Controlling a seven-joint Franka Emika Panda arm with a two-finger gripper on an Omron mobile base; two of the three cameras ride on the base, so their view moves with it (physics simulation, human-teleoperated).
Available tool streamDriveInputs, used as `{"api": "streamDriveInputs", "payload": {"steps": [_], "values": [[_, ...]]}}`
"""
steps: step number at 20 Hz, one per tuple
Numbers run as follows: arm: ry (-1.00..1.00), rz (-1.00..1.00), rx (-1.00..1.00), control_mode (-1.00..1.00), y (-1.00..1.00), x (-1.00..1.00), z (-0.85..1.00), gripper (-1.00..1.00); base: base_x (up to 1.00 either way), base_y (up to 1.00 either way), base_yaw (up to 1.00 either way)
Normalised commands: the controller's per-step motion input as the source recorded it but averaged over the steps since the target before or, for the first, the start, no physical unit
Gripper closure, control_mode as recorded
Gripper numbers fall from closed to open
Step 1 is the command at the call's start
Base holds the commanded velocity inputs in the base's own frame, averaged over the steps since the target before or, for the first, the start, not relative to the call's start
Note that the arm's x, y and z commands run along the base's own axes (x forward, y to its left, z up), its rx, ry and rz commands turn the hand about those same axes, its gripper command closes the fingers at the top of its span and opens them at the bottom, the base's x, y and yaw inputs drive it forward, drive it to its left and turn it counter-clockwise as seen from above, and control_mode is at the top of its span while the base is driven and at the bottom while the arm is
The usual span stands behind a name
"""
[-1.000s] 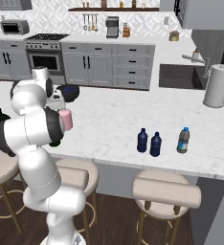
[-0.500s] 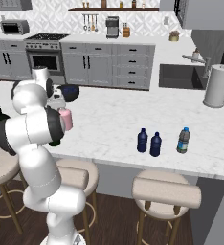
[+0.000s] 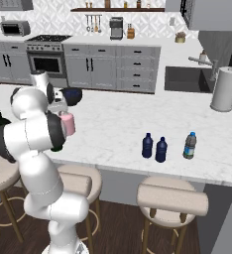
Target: Move the plastic bottles in the middle to the plastics group, and the glass bottles in the middle to the glass group.
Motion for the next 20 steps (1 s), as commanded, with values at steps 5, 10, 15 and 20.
{"api": "streamDriveInputs", "payload": {"steps": [5, 10, 15, 20], "values": [[-0.14, 0.0, 0.07, -1.0, 0.0, 0.0, -0.14, -1.0, 0.0, 0.0, 0.0], [-0.04, 0.0, 0.12, -1.0, 0.0, 0.0, -0.12, -1.0, 0.0, 0.0, 0.0], [-0.04, 0.0, 0.11, -1.0, 0.0, 0.0, -0.1, 1.0, 0.0, 0.0, 0.0], [-0.04, 0.0, 0.09, -1.0, 0.0, 0.0, -0.2, 1.0, 0.0, 0.0, 0.0]]}}
